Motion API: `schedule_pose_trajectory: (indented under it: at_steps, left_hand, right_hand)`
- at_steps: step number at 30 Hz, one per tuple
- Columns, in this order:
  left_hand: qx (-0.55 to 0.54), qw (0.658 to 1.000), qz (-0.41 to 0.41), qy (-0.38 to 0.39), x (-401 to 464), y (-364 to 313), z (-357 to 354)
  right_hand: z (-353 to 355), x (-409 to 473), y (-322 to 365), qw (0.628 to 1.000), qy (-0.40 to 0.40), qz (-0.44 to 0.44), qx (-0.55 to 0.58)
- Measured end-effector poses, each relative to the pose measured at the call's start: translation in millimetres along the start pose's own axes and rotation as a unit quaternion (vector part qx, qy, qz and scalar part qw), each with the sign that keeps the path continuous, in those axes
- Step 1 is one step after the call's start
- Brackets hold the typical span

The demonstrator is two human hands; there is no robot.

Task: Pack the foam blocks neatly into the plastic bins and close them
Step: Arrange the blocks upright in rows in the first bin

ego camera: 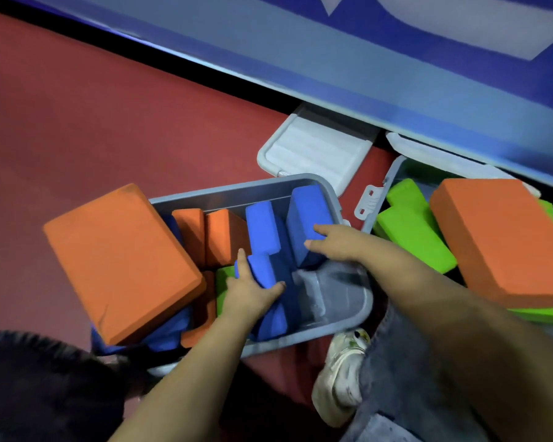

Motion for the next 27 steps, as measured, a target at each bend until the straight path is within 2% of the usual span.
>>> schedule_pose_trajectory:
  at_steps: [3, 6, 10, 14, 17, 20, 23, 25, 27]
  left_hand:
    - [0.025, 1.0, -0.009, 0.002, 8, -24, 8]
    - [0.044, 0.999, -0.017, 0.019, 11, -49, 5]
    - [0.046, 0.998, -0.038, 0.03, 12, -65, -9]
    - [0.039, 0.998, -0.026, 0.042, 20, -67, -15]
    - [0.046, 0.997, -0.008, 0.057, 31, -67, -8]
    - [0.026, 0.996, 0.006, 0.085, 43, -63, -1]
    - [-0.066, 0.99, -0.016, 0.122, 46, -69, -1]
    - [-0.129, 0.981, -0.007, 0.146, 45, -76, -4]
    - [-0.137, 0.977, 0.008, 0.166, 45, -82, -6]
  right_hand:
    - [1, -44, -4, 1.0, -0.01, 0.012, -0.017]
    - [-8, -70, -14, 0.999, 0.022, 0.013, -0.039]
    - [-8, -61, -26, 0.998, 0.041, -0.001, -0.054]
    - [-13, -37, -31, 0.997, 0.054, -0.005, -0.048]
    - [-24, -25, -33, 0.997, 0.079, 0.006, -0.022]
    - [-30, -17, -31, 0.995, 0.079, 0.021, 0.05]
    - [-29, -12, -28, 0.989, 0.08, 0.018, 0.127]
    - [-33, -12, -30, 0.995, 0.073, 0.009, 0.071]
    - [-43, -12, -37, 0.999, 0.043, -0.001, -0.017]
Point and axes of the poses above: each hand's wrist, its own x-axis towards the middle knuckle, its own z-axis out of the back of the hand, y = z × x, the point moved 2 cm from there along x, towards the middle knuckle, and after that the axes turned 2 degrees about -z, right-handed, at the moved point
